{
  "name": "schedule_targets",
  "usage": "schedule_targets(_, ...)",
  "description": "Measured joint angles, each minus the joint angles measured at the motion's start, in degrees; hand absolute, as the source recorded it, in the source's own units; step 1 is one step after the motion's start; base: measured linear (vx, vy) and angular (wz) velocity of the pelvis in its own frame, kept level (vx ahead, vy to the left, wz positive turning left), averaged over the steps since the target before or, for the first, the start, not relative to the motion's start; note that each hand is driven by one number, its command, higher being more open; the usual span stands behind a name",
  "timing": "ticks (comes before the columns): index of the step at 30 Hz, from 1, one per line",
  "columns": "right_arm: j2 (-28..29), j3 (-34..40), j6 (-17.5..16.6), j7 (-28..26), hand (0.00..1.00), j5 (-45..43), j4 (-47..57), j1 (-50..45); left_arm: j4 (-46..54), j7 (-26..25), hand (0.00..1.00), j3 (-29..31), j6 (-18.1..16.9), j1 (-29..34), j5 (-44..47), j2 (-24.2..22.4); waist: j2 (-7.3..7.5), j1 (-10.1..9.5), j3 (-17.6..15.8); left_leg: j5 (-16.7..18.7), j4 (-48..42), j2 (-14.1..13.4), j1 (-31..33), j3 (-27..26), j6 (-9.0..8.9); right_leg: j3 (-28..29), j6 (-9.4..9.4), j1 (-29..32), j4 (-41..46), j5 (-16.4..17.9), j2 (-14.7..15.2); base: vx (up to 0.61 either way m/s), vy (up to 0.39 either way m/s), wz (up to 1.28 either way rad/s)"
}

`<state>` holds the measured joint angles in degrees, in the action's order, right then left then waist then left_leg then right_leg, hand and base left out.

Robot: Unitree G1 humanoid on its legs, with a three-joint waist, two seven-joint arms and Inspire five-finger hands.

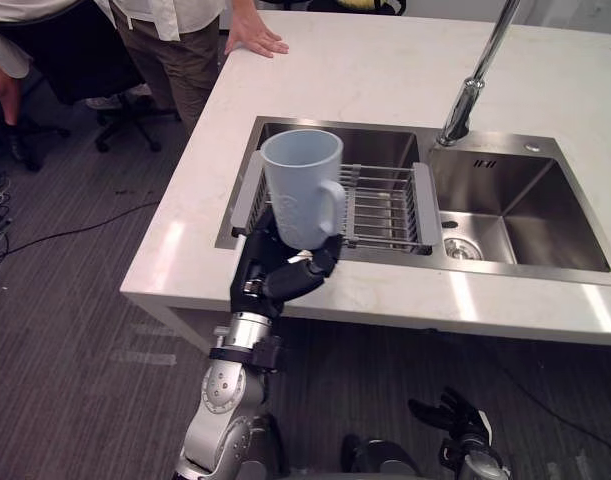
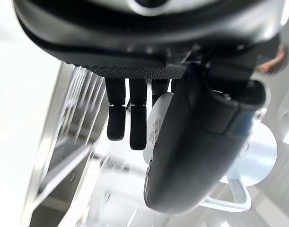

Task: Walk over to the sink, pick up the cup, carry it to the dishwasher, place the cup inside the dishwasher, then close the dishwasher door

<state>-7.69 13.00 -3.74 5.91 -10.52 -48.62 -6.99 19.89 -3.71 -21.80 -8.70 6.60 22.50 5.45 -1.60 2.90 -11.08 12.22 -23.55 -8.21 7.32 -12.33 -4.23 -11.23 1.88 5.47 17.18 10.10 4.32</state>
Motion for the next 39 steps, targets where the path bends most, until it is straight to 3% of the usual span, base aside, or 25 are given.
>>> schedule_targets(1,0.83,0.00,0.18,0.04,0.90,0.03,-0.26,-0.28,-0.98,0.16,0.30,-0.79,0.07,-1.45,-0.05,0.29,0.56,0.35,0.05,-1.76,7.76,2.10,-3.09,0.14,1.62,0.31,-0.68,0.69,-0.02,-0.76,1.03,-0.09,0.168,0.11)
schedule_targets(3,1.60,-0.07,0.30,-0.49,0.90,0.09,0.01,-1.07,-2.45,-0.05,0.30,-1.06,0.13,-3.09,-0.14,0.42,1.07,1.08,0.76,-4.25,12.03,4.42,-3.85,0.23,2.67,0.09,-2.02,1.18,-0.90,-2.03,2.70,-0.06,0.115,0.12)
schedule_targets(11,1.72,-1.08,0.62,-0.72,0.90,1.17,0.08,-2.48,-2.74,-0.20,0.30,1.70,0.12,-3.74,-1.22,0.71,1.67,0.73,1.79,-5.39,13.55,7.93,-4.20,1.67,4.78,-1.01,-4.39,-0.66,-2.87,-4.05,5.52,-0.03,0.109,0.15)
schedule_targets(13,1.75,-2.38,0.62,-0.55,0.90,1.72,0.10,-2.78,-2.24,-0.30,0.30,2.35,0.12,-2.15,-1.27,0.69,1.72,0.52,2.87,-6.52,14.47,8.58,-3.46,4.94,5.70,-4.51,-4.62,-2.62,-5.77,-5.17,5.69,-0.03,0.017,0.69)
schedule_targets(15,1.76,-2.55,0.62,-0.23,0.90,1.73,0.14,-2.79,-1.62,-0.36,0.30,2.32,0.13,-1.42,-1.30,0.54,1.77,-0.20,2.97,-7.94,15.65,9.46,-2.76,8.14,5.67,-8.10,-4.81,-3.92,-7.10,-5.51,6.24,-0.02,-0.011,1.16)
schedule_targets(16,1.68,-2.47,0.60,0.53,0.90,1.73,0.44,-2.68,-0.96,-0.79,0.30,2.45,0.14,-1.14,-1.29,0.09,1.88,-0.47,3.25,-9.06,17.78,10.46,-1.53,11.48,4.71,-13.06,-4.92,-4.78,-7.76,-5.70,7.70,-0.03,-0.005,1.56)
schedule_targets(18,1.70,-2.25,0.56,1.05,0.90,1.72,1.11,-2.56,0.05,-1.01,0.30,3.09,0.15,-0.58,-1.28,-0.23,2.14,-0.43,3.47,-8.51,19.21,8.58,-0.71,5.30,4.86,-17.29,-5.02,-5.39,-8.05,-5.80,8.83,-0.03,-0.003,1.55)
schedule_targets(19,0.99,-2.21,0.37,1.49,0.90,1.73,1.93,-2.73,0.36,-1.20,0.30,3.75,0.15,-0.43,-1.27,-0.76,2.10,-0.36,3.48,-8.40,17.73,5.59,0.61,-4.70,4.77,-21.76,-5.01,-6.49,-8.01,-5.79,9.72,0.00,0.028,1.94)
schedule_targets(20,0.08,-2.23,0.38,1.74,0.90,1.75,2.01,-2.48,0.34,-1.32,0.30,4.53,0.17,-0.27,-1.24,-1.40,1.31,-0.35,3.95,-8.74,13.91,0.76,1.53,-16.44,5.73,-26.21,-5.04,-7.91,-7.69,-5.76,10.03,0.03,0.059,1.95)
schedule_targets(21,-0.26,-2.20,0.38,1.84,0.90,1.78,2.20,-2.44,0.34,-1.37,0.30,4.83,0.17,-0.23,-1.22,-1.49,0.93,-0.24,4.18,-8.84,11.92,-1.31,1.53,-21.96,6.06,-28.58,-5.09,-8.80,-7.18,-5.72,10.28,0.06,0.127,1.77)
schedule_targets(22,-0.99,-2.20,0.38,2.16,0.90,1.89,2.44,-2.22,0.42,-1.35,0.30,5.05,0.16,-0.25,-1.22,-1.65,0.93,-0.03,4.19,-8.60,10.44,-1.78,1.94,-28.00,6.84,-31.71,-5.09,-9.89,-6.14,-5.72,11.18,0.03,0.203,1.87)
schedule_targets(23,-1.80,-2.13,0.38,2.71,0.90,2.18,2.72,-1.95,0.92,-1.26,0.30,5.05,0.15,-0.22,-1.21,-1.72,0.40,0.11,4.67,-7.82,10.59,-1.05,2.31,-32.48,8.78,-35.32,-5.26,-11.47,-5.02,-5.52,12.14,0.04,0.254,2.04)
schedule_targets(25,-2.20,-1.98,0.49,3.03,0.90,3.46,3.07,-0.23,1.36,-1.29,0.30,6.18,0.08,0.83,-0.99,-1.15,1.81,-0.42,5.05,-7.61,12.09,3.25,2.72,-27.60,9.73,-38.33,-6.62,-13.08,-2.29,-4.24,15.30,0.04,0.206,1.61)
schedule_targets(27,-2.90,-1.08,0.62,3.02,0.90,4.46,3.69,2.56,1.21,-1.29,0.30,6.36,0.18,2.13,-0.45,-1.37,1.69,-0.41,5.24,-6.04,13.33,8.62,2.15,-21.79,11.08,-39.12,-6.22,-13.49,9.94,-3.75,22.63,0.08,0.235,1.49)
schedule_targets(28,-2.86,-0.85,0.73,3.03,0.90,5.11,3.90,3.02,1.19,-1.23,0.30,6.07,0.39,2.16,-0.46,-1.35,1.79,-0.34,5.18,-5.65,13.24,9.92,1.70,-20.07,11.69,-37.93,-4.28,-13.33,13.79,-4.08,24.53,0.17,0.297,1.62)
schedule_targets(29,-2.81,-0.89,0.98,2.83,0.90,6.02,4.03,3.22,1.13,-1.19,0.30,5.32,0.85,2.19,-0.49,-1.29,1.79,-0.13,5.14,-4.92,13.05,11.93,0.52,-16.18,12.79,-31.22,-0.33,-11.64,21.39,-3.65,26.37,0.18,0.218,1.74)
schedule_targets(30,-2.12,-0.99,1.28,2.50,0.90,6.26,4.07,3.87,1.01,-1.18,0.30,4.96,0.86,2.46,-0.53,-1.12,1.51,0.40,5.03,-4.75,13.35,12.92,-0.85,-12.18,13.06,-20.28,-1.71,-8.13,26.92,0.49,23.26,0.22,0.203,1.73)
schedule_targets(33,0.33,0.20,2.91,4.94,0.90,5.64,3.35,3.41,0.74,-1.19,0.30,4.77,0.48,2.84,-0.69,-0.95,1.35,0.48,4.93,-4.94,14.93,13.71,-4.30,-5.82,13.03,-3.83,-3.41,-0.67,27.00,6.53,12.88,0.19,0.072,1.26)
schedule_targets(34,0.05,0.08,2.83,4.72,0.90,5.61,3.63,1.59,0.65,-1.17,0.30,4.73,0.45,2.83,-0.69,-0.78,1.33,0.74,4.94,-5.21,15.00,14.12,-4.90,-4.08,13.41,0.09,-3.40,2.03,24.72,7.46,10.46,0.30,0.037,1.15)
schedule_targets(36,0.50,0.20,3.05,4.95,0.90,5.04,4.68,-2.37,-0.61,-1.15,0.30,4.03,0.51,2.47,-0.60,0.30,1.39,2.93,4.87,-5.23,14.89,15.58,-6.24,1.96,13.47,15.55,-4.57,6.40,17.00,8.35,3.06,0.27,-0.009,1.34)
schedule_targets(38,0.62,0.40,3.99,6.00,0.90,4.97,4.92,-5.14,-1.76,-1.11,0.30,2.60,0.65,2.50,-0.44,0.10,1.66,3.25,4.71,-4.80,13.89,15.97,-7.38,4.79,12.74,22.77,-5.47,7.08,14.50,8.37,-0.03,0.19,-0.051,1.21)
schedule_targets(39,0.98,0.44,5.40,6.64,0.90,4.95,6.60,-8.12,-1.74,-0.73,0.30,1.48,0.76,2.65,0.00,0.18,2.41,2.75,4.52,-3.96,12.84,16.28,-8.12,5.07,11.51,23.45,-6.72,6.89,13.35,7.36,0.01,0.16,-0.043,1.16)
